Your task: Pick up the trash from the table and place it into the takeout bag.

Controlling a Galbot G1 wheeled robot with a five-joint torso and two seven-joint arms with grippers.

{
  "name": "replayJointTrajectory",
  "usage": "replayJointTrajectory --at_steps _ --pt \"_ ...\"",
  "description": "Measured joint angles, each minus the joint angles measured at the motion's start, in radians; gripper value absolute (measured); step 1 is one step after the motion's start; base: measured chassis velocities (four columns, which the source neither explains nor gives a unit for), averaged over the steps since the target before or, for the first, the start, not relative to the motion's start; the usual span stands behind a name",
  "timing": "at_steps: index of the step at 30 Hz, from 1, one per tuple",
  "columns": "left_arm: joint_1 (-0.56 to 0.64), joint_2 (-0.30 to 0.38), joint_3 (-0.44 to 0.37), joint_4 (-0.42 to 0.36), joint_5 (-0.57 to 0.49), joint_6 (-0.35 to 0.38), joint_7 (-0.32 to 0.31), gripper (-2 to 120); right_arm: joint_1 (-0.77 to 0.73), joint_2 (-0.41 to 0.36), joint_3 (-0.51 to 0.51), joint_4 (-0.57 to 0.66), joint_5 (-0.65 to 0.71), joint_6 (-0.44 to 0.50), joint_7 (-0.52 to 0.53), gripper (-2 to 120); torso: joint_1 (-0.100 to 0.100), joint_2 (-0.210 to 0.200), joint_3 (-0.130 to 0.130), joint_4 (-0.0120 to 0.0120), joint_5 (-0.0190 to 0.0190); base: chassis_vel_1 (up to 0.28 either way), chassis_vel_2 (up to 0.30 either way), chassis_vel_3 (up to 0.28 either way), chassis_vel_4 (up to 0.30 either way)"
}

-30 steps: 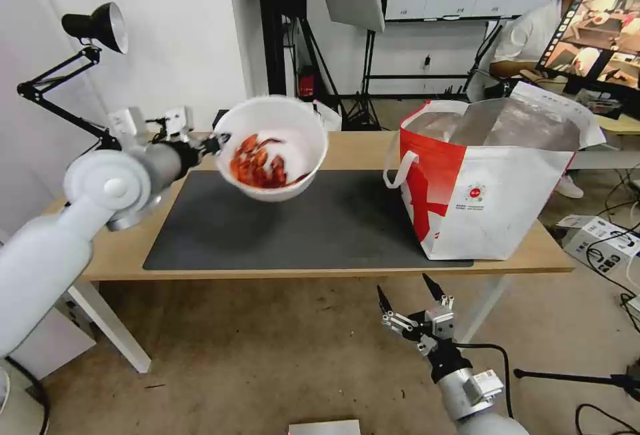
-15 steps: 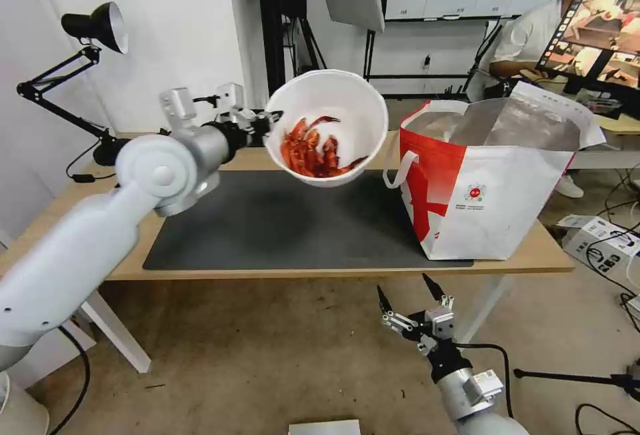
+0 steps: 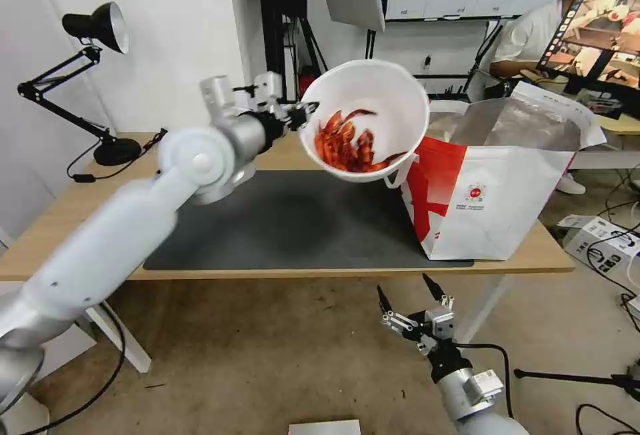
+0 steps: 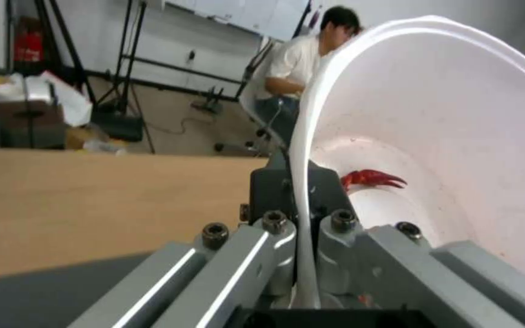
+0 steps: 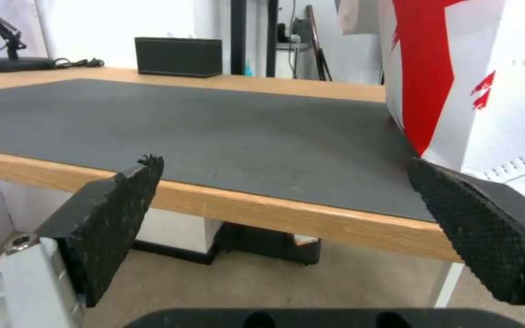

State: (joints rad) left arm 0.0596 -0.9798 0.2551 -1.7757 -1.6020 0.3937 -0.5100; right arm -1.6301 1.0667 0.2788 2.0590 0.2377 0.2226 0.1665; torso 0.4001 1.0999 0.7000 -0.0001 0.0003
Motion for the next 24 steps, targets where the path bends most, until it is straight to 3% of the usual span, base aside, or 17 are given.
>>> replayJointTrajectory --at_steps 6,12,24 --pt "-0.119 -0.104 0.009 0.085 -0.040 -0.008 -0.030 0 0.000 0.000 0.000 0.000 0.000 0.000 0.000 100 0.000 0.000 0.000 0.0000 -0.0001 0.000 0.000 0.000 0.000" --pt "-0.160 -0.169 0.043 0.118 -0.051 -0.018 -0.063 0 0.000 0.000 0.000 0.000 0.000 0.000 0.000 100 0.000 0.000 0.000 0.0003 -0.0002 0.000 0.000 0.000 0.000" --pt "-0.187 -0.376 0.141 0.281 0.088 -0.127 -0.167 0 0.000 0.000 0.000 0.000 0.000 0.000 0.000 100 0.000 0.000 0.000 0.0001 0.0000 0.000 0.000 0.000 0.000"
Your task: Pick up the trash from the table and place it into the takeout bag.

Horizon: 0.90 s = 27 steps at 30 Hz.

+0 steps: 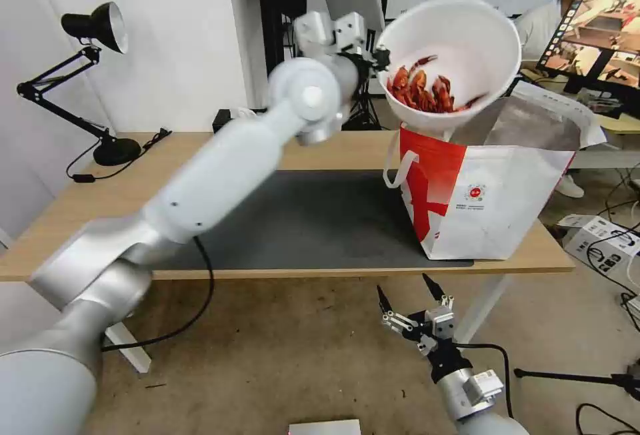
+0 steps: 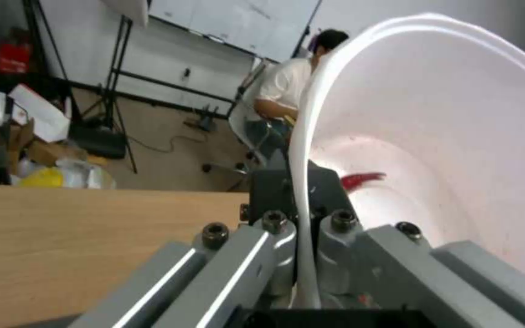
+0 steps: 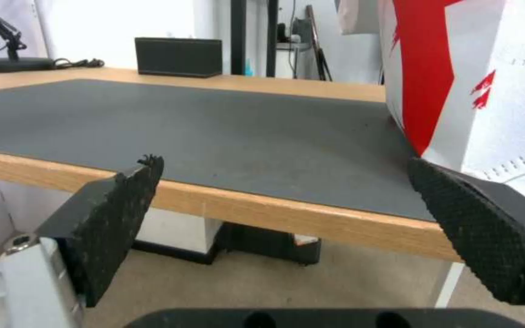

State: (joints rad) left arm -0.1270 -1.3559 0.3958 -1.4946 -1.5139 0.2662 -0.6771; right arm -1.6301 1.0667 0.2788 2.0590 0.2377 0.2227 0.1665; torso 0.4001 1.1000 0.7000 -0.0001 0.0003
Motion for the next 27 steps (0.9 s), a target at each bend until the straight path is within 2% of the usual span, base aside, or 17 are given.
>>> replayJointTrajectory --at_steps 6,15,17,27 --pt "0.000 -0.086 0.032 0.060 0.082 -0.059 -0.051 0 0.000 0.000 0.000 0.000 0.000 0.000 0.000 100 0.000 0.000 0.000 0.0001 -0.0001 0.000 0.000 0.000 0.000" --pt "0.012 -0.136 0.095 0.105 0.220 -0.094 -0.069 0 0.000 0.000 0.000 0.000 0.000 0.000 0.000 100 0.000 0.000 0.000 0.0000 -0.0001 0.000 0.000 0.000 0.000" --pt "0.025 -0.157 0.114 0.133 0.276 -0.107 -0.081 0 0.000 0.000 0.000 0.000 0.000 0.000 0.000 100 0.000 0.000 0.000 0.0000 -0.0002 0.000 0.000 0.000 0.000" --pt "0.036 -0.184 0.113 0.178 0.304 -0.130 -0.084 0 0.000 0.000 0.000 0.000 0.000 0.000 0.000 100 0.000 0.000 0.000 0.0001 -0.0002 0.000 0.000 0.000 0.000"
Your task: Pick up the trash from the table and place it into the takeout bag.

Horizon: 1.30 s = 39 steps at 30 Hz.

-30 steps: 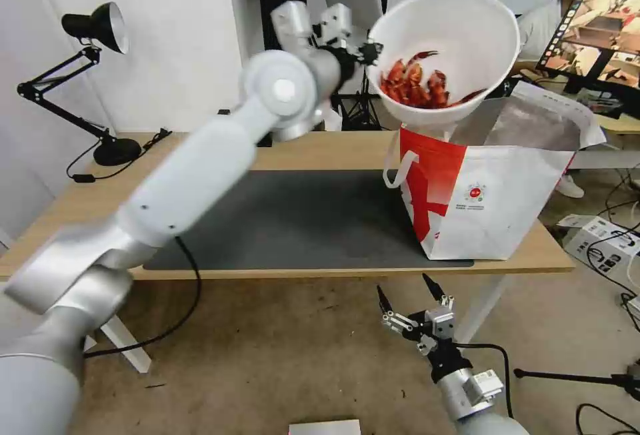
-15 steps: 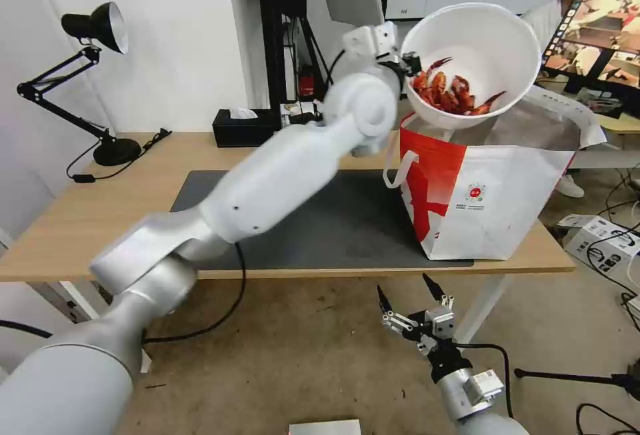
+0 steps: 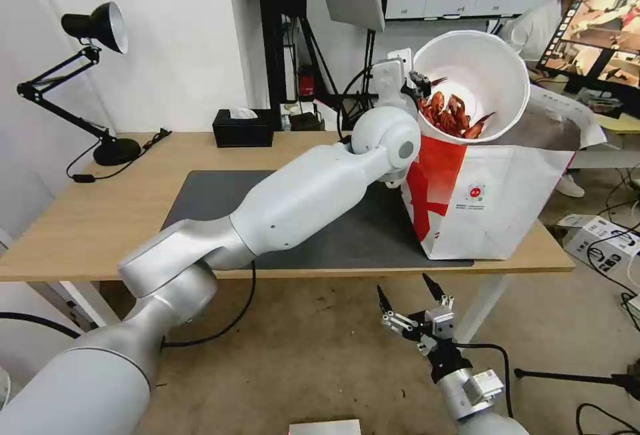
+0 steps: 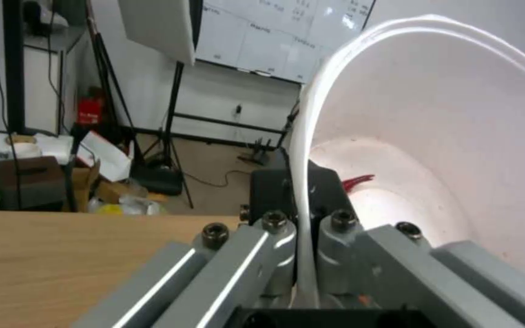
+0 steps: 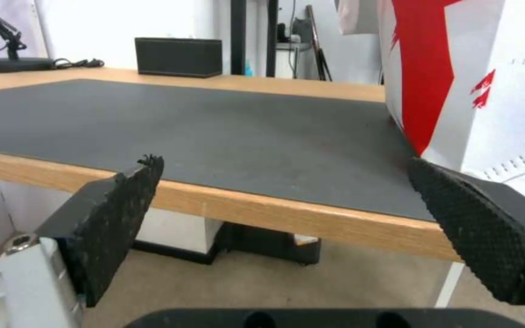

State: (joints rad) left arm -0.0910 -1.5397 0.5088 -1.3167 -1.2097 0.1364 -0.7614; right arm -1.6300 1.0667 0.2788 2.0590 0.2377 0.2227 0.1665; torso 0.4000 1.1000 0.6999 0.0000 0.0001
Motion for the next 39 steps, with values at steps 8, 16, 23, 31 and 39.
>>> replayJointTrajectory --at_steps 8,16,23,31,39 --pt "0.025 0.021 0.041 -0.002 0.107 -0.056 0.024 0 0.000 0.000 0.000 0.000 0.000 0.000 0.000 100 0.000 0.000 0.000 0.0001 -0.0001 0.000 0.000 0.000 0.000" --pt "0.046 0.064 0.086 -0.074 0.151 -0.065 0.086 0 0.000 0.000 0.000 0.000 0.000 0.000 0.000 100 0.000 0.000 0.000 0.0000 -0.0001 0.000 0.000 0.000 0.000" --pt "0.037 0.085 0.101 -0.126 0.093 -0.019 0.151 0 0.000 0.000 0.000 0.000 0.000 0.000 0.000 100 0.000 0.000 0.000 0.0000 -0.0001 0.000 0.000 0.000 0.000" --pt "0.040 0.110 0.106 -0.138 0.055 0.032 0.185 0 0.000 0.000 0.000 0.000 0.000 0.000 0.000 100 0.000 0.000 0.000 0.0000 -0.0002 0.000 0.000 0.000 0.000" --pt "0.053 0.153 0.123 -0.171 0.053 0.071 0.248 0 0.000 0.000 0.000 0.000 0.000 0.000 0.000 100 0.000 0.000 0.000 0.0000 -0.0002 0.000 0.000 0.000 0.000"
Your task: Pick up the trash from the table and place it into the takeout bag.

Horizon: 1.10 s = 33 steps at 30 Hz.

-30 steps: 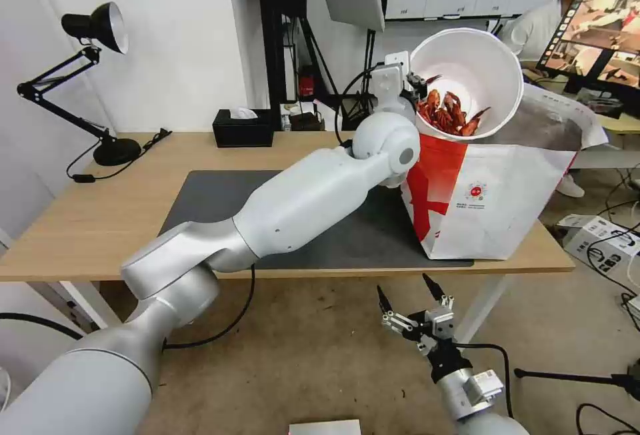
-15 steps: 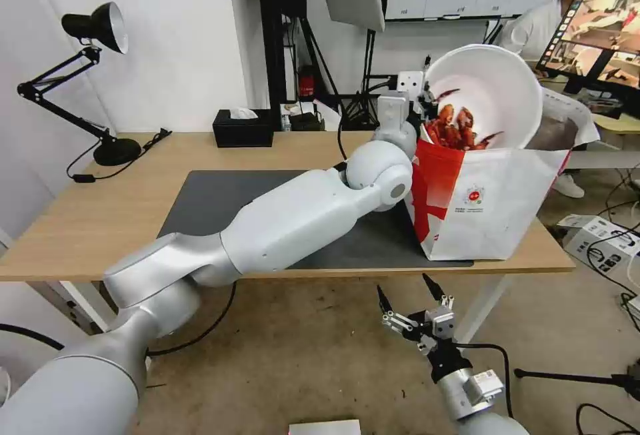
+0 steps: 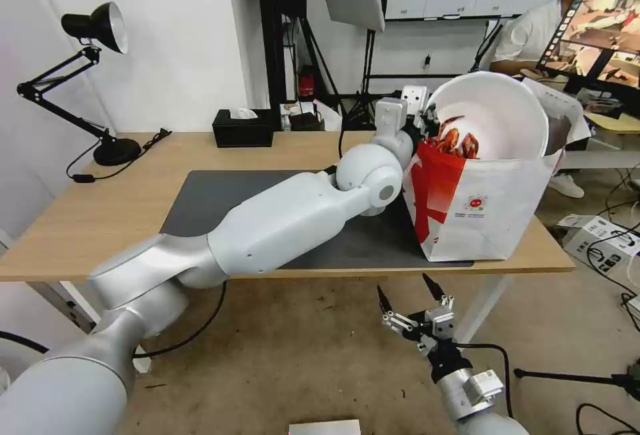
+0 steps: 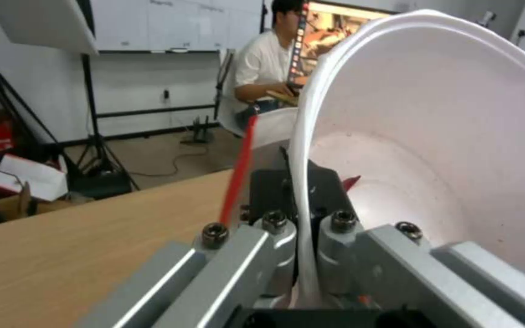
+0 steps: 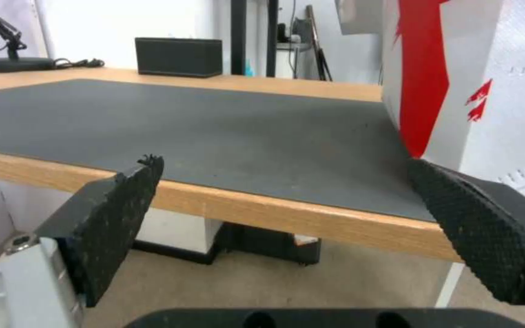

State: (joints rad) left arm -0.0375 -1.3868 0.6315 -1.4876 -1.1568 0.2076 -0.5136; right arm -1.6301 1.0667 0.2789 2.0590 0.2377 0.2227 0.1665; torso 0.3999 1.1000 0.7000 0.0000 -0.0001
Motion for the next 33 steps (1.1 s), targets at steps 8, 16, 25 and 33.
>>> replayJointTrajectory --at_steps 8,16,25,33 --pt "0.008 0.013 0.003 -0.024 -0.016 0.015 0.036 3 0.000 0.000 0.000 0.000 0.000 0.000 0.000 100 0.000 0.000 0.000 0.0000 0.0001 0.000 0.000 0.000 0.000" --pt "0.015 0.011 0.009 -0.018 -0.014 0.015 0.031 35 0.000 0.000 0.000 0.000 0.000 0.000 0.000 100 0.000 0.000 0.000 0.0000 0.0000 0.000 0.000 0.000 0.000" --pt "0.024 0.034 0.007 -0.030 -0.013 0.015 0.031 68 0.000 0.000 0.000 0.000 0.000 0.000 0.000 100 0.000 0.000 0.000 0.0000 0.0000 0.000 0.000 0.000 0.000" --pt "0.030 0.090 -0.024 -0.090 -0.017 0.011 0.030 93 0.000 0.000 0.000 0.000 0.000 0.000 0.000 100 0.000 0.000 0.000 0.0000 0.0000 0.000 0.000 0.000 0.000"
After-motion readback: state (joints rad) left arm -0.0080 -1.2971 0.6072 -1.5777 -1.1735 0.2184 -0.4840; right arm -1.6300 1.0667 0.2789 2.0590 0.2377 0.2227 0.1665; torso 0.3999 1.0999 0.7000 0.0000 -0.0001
